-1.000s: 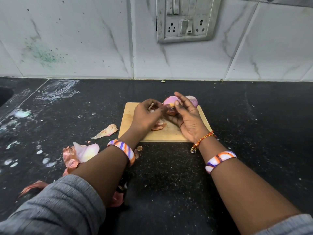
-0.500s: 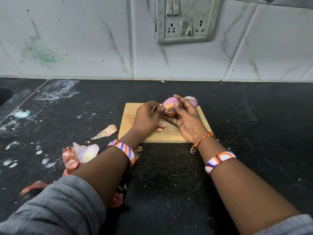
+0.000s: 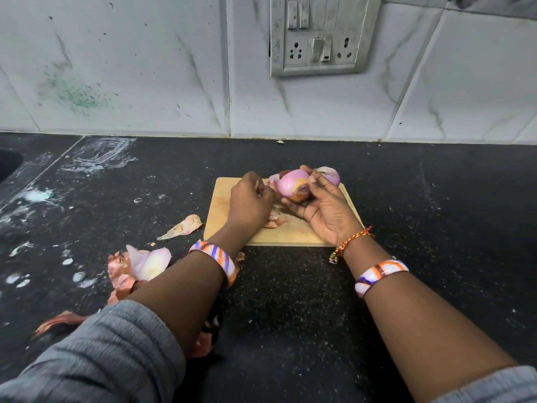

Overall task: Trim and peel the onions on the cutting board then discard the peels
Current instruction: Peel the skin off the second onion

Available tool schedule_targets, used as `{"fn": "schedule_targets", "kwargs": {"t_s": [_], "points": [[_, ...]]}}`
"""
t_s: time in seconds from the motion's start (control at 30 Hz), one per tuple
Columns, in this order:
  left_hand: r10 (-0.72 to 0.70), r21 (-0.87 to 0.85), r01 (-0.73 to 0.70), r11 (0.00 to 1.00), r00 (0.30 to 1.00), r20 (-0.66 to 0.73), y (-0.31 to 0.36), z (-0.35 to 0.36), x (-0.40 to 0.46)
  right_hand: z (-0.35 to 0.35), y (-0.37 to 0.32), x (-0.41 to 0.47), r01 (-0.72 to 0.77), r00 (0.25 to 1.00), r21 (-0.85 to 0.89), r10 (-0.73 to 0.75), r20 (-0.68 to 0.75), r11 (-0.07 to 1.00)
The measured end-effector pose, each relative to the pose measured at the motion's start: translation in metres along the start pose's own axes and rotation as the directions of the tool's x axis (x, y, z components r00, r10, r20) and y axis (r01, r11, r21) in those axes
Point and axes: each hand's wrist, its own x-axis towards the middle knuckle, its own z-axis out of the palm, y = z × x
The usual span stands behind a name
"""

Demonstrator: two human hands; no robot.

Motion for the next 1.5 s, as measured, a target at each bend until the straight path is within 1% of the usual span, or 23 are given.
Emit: {"fn": "schedule_targets", "kwargs": {"t_s": [0.07,0.1,0.17,0.3,0.43,0.5,0.6,0.7,0.8,0.9,1.03,1.1,1.2,1.3,1.37,1.5], "points": [[-0.056,-0.019,0.055,0.998,0.997,-0.058,-0.002,-0.002,0.004,0.000,0.000,-0.001,-0.017,1.000,0.034,0.017,0.000,0.999],[-0.059,-0.021,0.058,0.998,0.996,-0.063,-0.002,-0.002,0.004,-0.001,0.000,-0.001,-0.026,1.000,0.031,0.026,0.004,0.999],[-0.032,-0.052,0.030,0.998,0.998,-0.048,-0.001,-0.001,0.002,-0.001,0.002,-0.001,-0.042,0.999,0.025,0.042,-0.006,0.999],[0.019,-0.199,-0.021,0.980,1.000,-0.010,-0.003,-0.003,0.001,0.002,0.001,-0.001,-0.052,0.997,0.052,0.055,-0.051,0.997],[-0.060,-0.315,0.074,0.946,0.997,0.055,0.000,-0.004,0.000,0.005,0.002,-0.004,0.014,1.000,-0.175,-0.015,-0.005,0.984],[-0.102,-0.374,0.118,0.920,0.993,0.063,0.002,-0.003,0.000,0.004,0.003,-0.004,0.040,0.999,-0.228,-0.033,0.035,0.973],[-0.143,-0.461,0.174,0.870,0.984,0.102,0.004,-0.005,0.000,0.003,0.002,-0.003,0.033,0.998,-0.246,-0.018,0.063,0.969],[-0.112,-0.491,0.184,0.851,0.979,0.172,0.006,-0.007,-0.004,0.001,0.005,-0.001,0.013,0.996,-0.266,0.009,0.083,0.964],[-0.075,-0.508,0.144,0.849,0.985,0.154,0.007,-0.009,-0.004,0.000,0.007,0.001,0.059,0.993,-0.257,-0.031,0.111,0.965],[-0.081,-0.512,0.152,0.845,0.984,0.158,0.003,-0.010,-0.002,-0.002,0.008,0.003,0.121,0.989,-0.273,-0.092,0.118,0.954],[-0.085,-0.538,0.153,0.829,0.985,0.149,0.003,-0.011,-0.005,-0.004,0.012,0.001,0.141,0.988,-0.376,-0.106,0.113,0.916],[-0.085,-0.512,0.130,0.849,0.990,0.110,0.004,-0.011,-0.005,-0.003,0.014,0.000,0.162,0.987,-0.445,-0.139,0.084,0.881],[-0.077,-0.387,0.082,0.918,0.997,0.028,0.006,-0.009,-0.007,-0.002,0.016,0.000,0.196,0.978,-0.538,-0.203,0.048,0.820],[-0.056,-0.287,0.047,0.957,0.998,-0.022,0.007,-0.007,-0.008,-0.001,0.017,0.000,0.205,0.974,-0.557,-0.226,0.033,0.804],[-0.012,-0.189,0.003,0.982,0.999,-0.046,0.007,-0.008,-0.009,-0.001,0.018,0.001,0.213,0.971,-0.585,-0.234,0.041,0.783],[0.065,-0.033,-0.067,0.997,0.996,-0.062,0.009,-0.008,-0.012,-0.001,0.018,0.001,0.221,0.969,-0.631,-0.243,0.054,0.744]]}}
